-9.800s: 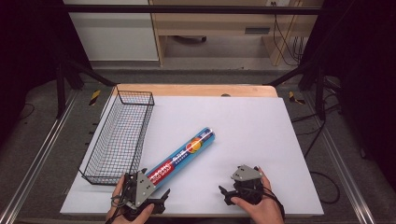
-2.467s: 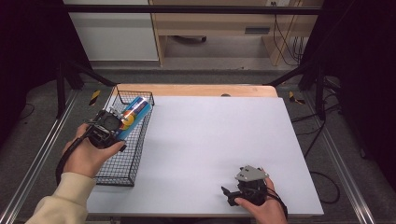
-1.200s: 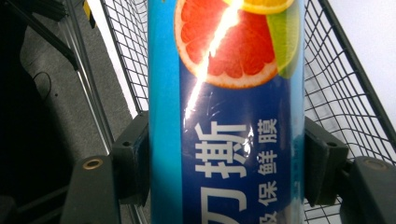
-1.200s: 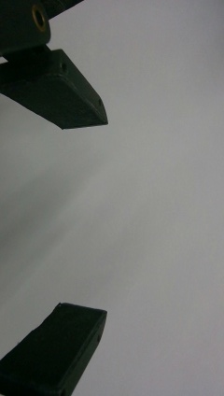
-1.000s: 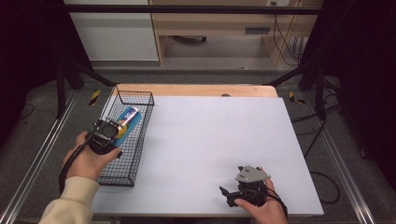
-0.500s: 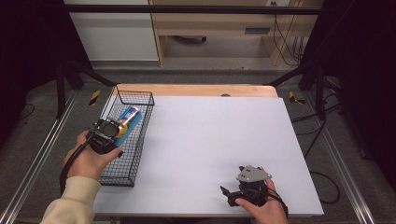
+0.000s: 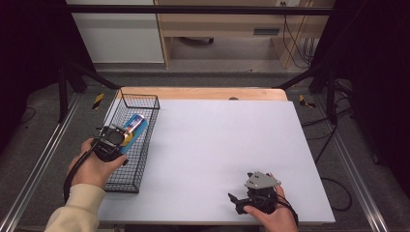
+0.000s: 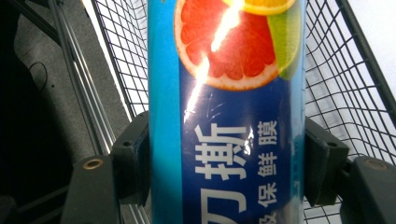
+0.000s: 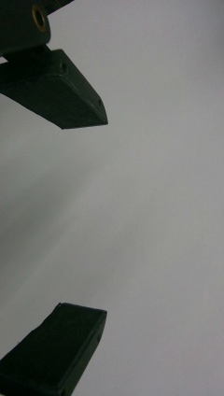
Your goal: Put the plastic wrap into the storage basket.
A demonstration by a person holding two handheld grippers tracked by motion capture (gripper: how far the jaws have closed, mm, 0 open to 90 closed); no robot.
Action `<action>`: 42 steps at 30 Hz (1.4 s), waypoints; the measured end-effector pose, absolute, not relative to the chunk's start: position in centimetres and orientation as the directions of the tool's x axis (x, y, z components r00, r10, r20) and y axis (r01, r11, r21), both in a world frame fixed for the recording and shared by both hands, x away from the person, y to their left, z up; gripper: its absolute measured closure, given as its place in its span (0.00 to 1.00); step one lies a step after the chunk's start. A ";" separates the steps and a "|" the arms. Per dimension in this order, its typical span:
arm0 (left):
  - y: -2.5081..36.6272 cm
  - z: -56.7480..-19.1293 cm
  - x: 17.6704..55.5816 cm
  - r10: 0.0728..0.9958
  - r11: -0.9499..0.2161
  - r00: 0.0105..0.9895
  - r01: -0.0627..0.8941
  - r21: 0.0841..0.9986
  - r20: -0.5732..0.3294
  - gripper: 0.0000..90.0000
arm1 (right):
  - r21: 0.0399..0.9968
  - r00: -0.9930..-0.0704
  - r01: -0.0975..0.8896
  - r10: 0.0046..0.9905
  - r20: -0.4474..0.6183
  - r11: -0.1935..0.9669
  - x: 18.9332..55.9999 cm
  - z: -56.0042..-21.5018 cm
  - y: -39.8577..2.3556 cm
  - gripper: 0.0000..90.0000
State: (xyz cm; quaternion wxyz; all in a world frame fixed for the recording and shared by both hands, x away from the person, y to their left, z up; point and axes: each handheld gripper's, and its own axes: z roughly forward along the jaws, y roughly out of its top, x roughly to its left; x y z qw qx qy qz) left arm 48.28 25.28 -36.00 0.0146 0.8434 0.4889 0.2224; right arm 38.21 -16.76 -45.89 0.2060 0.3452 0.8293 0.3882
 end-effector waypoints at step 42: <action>26.0 -37.3 49.1 0.829 -0.514 0.452 0.847 0.134 0.330 0.36 | 0.785 -0.684 0.410 0.726 -0.073 0.465 38.1 -45.8 -16.6 0.08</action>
